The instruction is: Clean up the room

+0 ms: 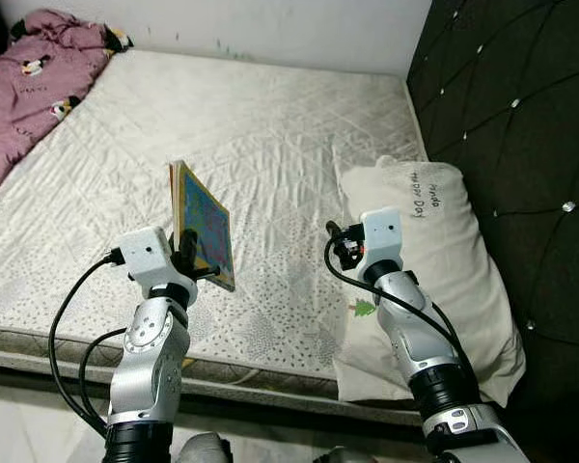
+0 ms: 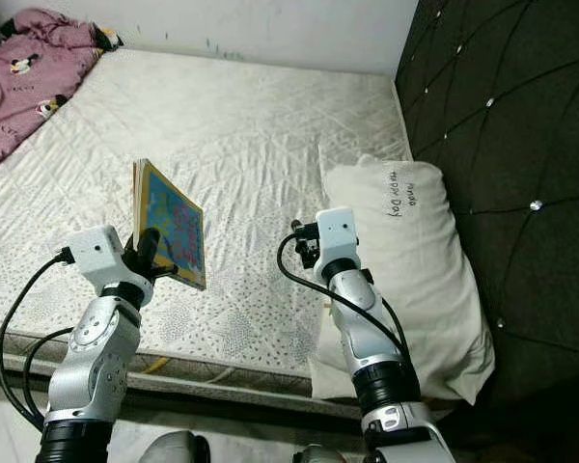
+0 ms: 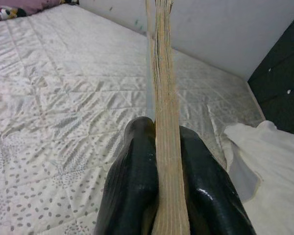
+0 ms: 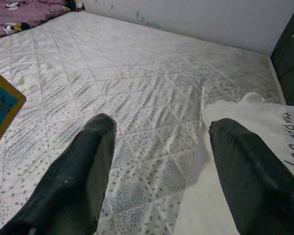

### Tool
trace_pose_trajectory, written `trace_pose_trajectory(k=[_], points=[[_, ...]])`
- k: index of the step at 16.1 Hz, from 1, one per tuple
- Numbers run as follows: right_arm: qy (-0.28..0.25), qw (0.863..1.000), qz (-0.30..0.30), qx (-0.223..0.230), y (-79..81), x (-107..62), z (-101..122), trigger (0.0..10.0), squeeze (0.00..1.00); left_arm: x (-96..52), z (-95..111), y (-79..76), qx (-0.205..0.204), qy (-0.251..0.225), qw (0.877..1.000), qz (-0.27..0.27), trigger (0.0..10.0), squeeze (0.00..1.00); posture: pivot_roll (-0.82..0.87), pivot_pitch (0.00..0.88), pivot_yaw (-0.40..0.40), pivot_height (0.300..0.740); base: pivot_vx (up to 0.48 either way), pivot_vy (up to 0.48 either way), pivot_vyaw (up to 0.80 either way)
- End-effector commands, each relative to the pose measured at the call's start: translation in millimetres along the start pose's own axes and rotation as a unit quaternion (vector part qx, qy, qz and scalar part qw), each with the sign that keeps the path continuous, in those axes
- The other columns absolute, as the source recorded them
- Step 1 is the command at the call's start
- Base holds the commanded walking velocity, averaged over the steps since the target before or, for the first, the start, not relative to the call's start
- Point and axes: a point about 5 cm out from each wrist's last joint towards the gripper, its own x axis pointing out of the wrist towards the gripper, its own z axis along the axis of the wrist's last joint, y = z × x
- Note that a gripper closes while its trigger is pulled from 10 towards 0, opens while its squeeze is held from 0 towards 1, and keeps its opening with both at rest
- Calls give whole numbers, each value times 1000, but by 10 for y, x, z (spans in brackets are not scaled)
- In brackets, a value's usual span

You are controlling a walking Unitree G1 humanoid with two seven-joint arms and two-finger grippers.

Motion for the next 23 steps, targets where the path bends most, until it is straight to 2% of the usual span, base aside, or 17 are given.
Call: trace_pose_trajectory(k=[1,8,15,23], points=[[-1,1000,-1,1,-17,-4,0,10000,0,6,34,-60,-5,-12,1000,-2,10000,0,21,43,-21,740,0,0,0],[-5,1000,2,2,-13,-5,11,10000,0,11,51,-45,-1,-19,1000,2,10000,0,22,43,-22,698,0,0,0],[-4,1000,9,-1,1,-7,0,10000,0,16,33,-35,3,-17,1000,6,10000,0,22,37,-21,609,0,0,0],[-3,1000,12,-1,5,16,5,10000,0,25,50,-31,0,-22,1000,2,10000,0,24,36,-25,609,0,0,0]])
